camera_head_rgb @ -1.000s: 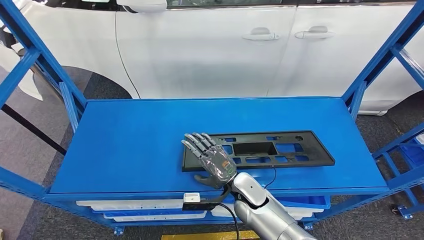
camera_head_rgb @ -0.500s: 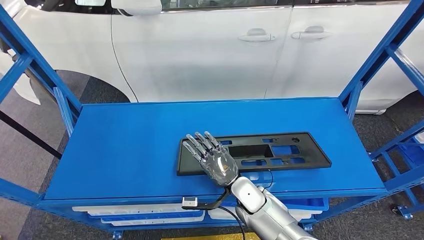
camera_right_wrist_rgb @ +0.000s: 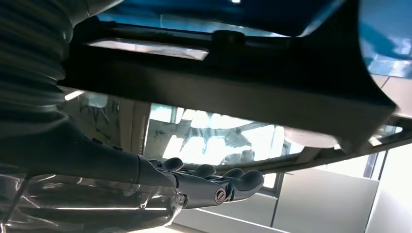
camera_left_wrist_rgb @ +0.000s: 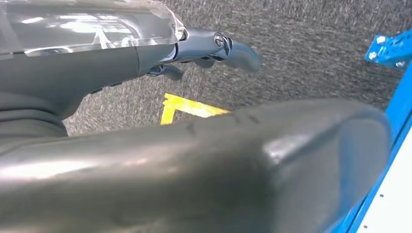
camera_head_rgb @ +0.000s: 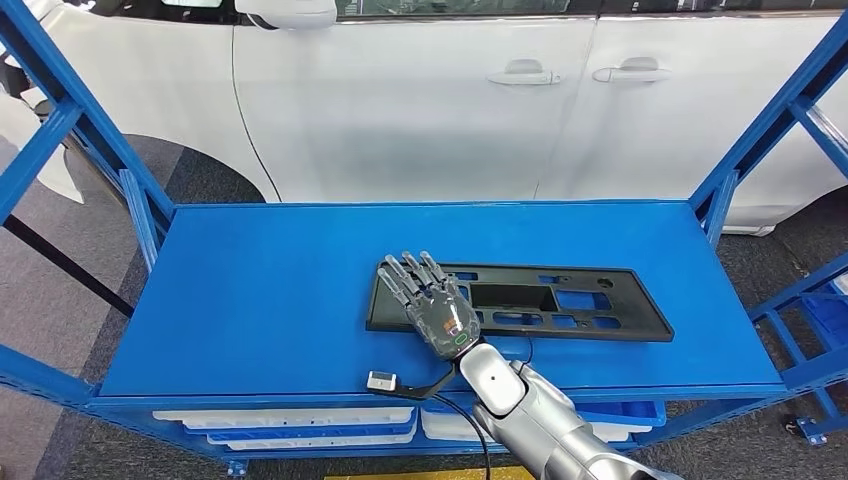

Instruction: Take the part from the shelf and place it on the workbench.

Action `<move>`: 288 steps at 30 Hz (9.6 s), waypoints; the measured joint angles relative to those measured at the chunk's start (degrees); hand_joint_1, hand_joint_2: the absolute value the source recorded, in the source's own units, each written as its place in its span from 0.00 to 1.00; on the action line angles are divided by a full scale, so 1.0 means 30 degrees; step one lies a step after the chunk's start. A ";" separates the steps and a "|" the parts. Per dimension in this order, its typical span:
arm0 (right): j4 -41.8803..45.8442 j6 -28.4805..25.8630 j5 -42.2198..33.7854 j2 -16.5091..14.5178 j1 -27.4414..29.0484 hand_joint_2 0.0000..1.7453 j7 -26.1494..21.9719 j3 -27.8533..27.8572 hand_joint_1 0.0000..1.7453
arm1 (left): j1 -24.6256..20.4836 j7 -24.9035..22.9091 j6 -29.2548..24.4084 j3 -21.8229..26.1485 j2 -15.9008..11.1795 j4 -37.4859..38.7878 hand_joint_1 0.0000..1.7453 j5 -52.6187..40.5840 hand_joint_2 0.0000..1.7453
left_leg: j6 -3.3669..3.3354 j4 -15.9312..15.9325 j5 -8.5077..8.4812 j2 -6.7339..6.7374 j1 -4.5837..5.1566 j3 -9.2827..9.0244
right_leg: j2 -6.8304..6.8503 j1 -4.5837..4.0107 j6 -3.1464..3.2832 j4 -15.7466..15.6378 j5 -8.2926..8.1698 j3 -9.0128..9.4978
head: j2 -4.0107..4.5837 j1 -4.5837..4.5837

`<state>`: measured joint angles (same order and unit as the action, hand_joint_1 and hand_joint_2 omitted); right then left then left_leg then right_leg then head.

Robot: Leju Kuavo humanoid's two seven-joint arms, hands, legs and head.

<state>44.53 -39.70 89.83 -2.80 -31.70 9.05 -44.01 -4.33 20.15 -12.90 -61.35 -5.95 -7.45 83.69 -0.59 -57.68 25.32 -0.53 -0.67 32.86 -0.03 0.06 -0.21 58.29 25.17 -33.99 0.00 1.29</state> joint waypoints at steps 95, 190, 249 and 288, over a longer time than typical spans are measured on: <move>2.1311 2.0986 -4.0122 0.1432 0.0091 1.00 -1.3571 0.5366 1.00 | -0.0408 0.2468 0.1869 0.0015 -0.0552 0.0029 0.00 0.0000 1.00 | -0.0084 -0.0106 -0.0042 0.0028 -0.0051 0.0180 | -0.0083 0.0558 -0.0778 -0.0056 0.0082 -0.0037 | 0.0000 0.0000; 1.8562 1.8821 -4.1720 0.4182 -0.3367 1.00 -1.4459 0.1719 1.00 | -0.0293 0.1054 0.0570 0.0131 -0.0260 0.0036 0.00 0.0002 1.00 | -0.0246 0.0225 0.0316 0.0185 -0.0066 -0.0587 | 0.0098 0.0205 -0.0522 0.2606 0.0994 -0.2465 | 0.0000 0.0014; 2.0573 2.0875 -3.8426 0.3226 0.0975 1.00 -1.5761 0.3495 1.00 | -0.0096 0.0896 0.0694 -0.0386 -0.0829 0.0100 0.00 0.0002 1.00 | -0.0042 0.0082 0.0165 0.0005 -0.0036 -0.0277 | -0.0716 0.0020 -0.0116 0.0976 0.0337 -0.0573 | 0.0000 0.0013; 2.3547 2.1558 -3.7780 0.4177 0.2922 1.00 -1.6140 0.5449 1.00 | -0.0337 -0.2107 0.0009 -0.3228 -0.0138 0.0138 0.00 -0.0246 1.00 | -0.0058 0.0050 0.0274 0.1179 -0.0085 -0.0306 | 0.0501 0.0142 -0.0331 0.2006 0.0652 -0.0818 | 0.0000 0.0015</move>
<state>115.17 24.98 -23.51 9.73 -22.94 -39.37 -27.67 -5.34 13.83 -12.87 -71.04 -6.36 -7.04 82.95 -0.76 -57.53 26.14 3.01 -0.93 31.94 1.47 0.48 -1.21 64.31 27.13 -36.45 0.00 1.33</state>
